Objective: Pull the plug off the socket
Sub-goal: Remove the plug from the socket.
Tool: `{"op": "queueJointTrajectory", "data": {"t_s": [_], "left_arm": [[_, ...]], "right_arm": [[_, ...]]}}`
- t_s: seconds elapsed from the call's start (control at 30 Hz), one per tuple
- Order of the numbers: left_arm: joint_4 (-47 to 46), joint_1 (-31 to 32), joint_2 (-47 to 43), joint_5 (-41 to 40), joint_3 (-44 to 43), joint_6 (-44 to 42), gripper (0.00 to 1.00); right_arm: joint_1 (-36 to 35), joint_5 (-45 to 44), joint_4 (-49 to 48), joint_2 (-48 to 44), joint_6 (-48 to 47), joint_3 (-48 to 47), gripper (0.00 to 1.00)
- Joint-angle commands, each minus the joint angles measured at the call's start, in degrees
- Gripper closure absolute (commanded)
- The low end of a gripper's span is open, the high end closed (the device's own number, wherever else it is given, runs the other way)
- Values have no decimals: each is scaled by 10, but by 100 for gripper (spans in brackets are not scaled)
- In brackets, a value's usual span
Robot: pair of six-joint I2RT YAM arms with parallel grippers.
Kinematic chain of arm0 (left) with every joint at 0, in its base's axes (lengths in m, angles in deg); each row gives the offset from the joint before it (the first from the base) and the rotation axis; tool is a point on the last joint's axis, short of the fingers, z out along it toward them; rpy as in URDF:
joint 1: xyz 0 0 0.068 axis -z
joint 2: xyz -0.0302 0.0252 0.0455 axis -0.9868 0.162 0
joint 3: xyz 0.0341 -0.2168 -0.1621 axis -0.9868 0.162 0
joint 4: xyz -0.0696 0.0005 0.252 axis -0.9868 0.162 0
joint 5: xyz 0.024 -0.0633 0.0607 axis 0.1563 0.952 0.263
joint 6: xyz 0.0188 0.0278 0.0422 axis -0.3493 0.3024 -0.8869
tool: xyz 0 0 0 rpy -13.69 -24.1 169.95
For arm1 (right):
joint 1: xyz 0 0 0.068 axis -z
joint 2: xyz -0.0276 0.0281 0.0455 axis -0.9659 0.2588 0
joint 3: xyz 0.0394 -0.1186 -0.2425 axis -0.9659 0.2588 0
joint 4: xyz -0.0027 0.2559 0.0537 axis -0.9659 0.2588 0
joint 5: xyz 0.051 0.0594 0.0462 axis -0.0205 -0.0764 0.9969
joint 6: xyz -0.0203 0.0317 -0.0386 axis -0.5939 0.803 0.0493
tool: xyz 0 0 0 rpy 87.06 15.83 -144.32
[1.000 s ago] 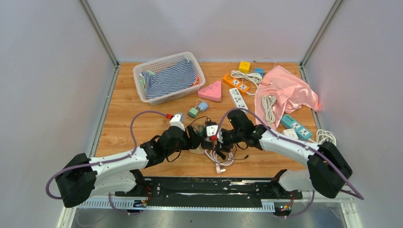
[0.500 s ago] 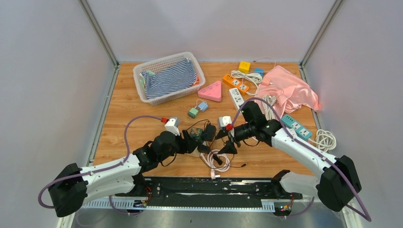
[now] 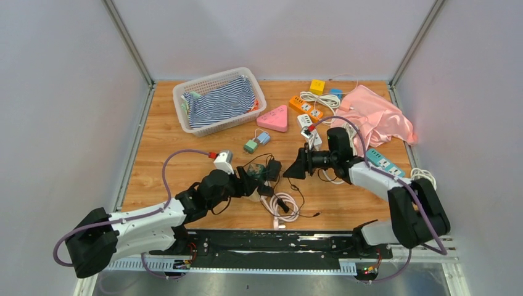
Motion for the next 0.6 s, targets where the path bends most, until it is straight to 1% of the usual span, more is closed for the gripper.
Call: {"op": "queueJointTrajectory", "data": {"t_s": [0.0, 0.03, 0.13, 0.3, 0.47, 0.57], "left_arm": [[6, -4, 24, -9, -7, 16, 100], [5, -4, 27, -8, -7, 15, 100], [3, -4, 34, -1, -9, 14, 100], [-3, -4, 38, 5, -5, 15, 100], [-11, -4, 43, 15, 1, 18, 100], [-17, -4, 44, 17, 6, 20, 100]], "right_arm": [[30, -8, -114, 60, 191, 2, 32], [30, -7, -123, 74, 212, -2, 29], [28, 5, -169, 129, 266, -7, 28], [26, 37, -195, 215, 318, -45, 32], [20, 53, -256, 244, 363, -45, 34], [11, 52, -256, 247, 364, -47, 35]]}}
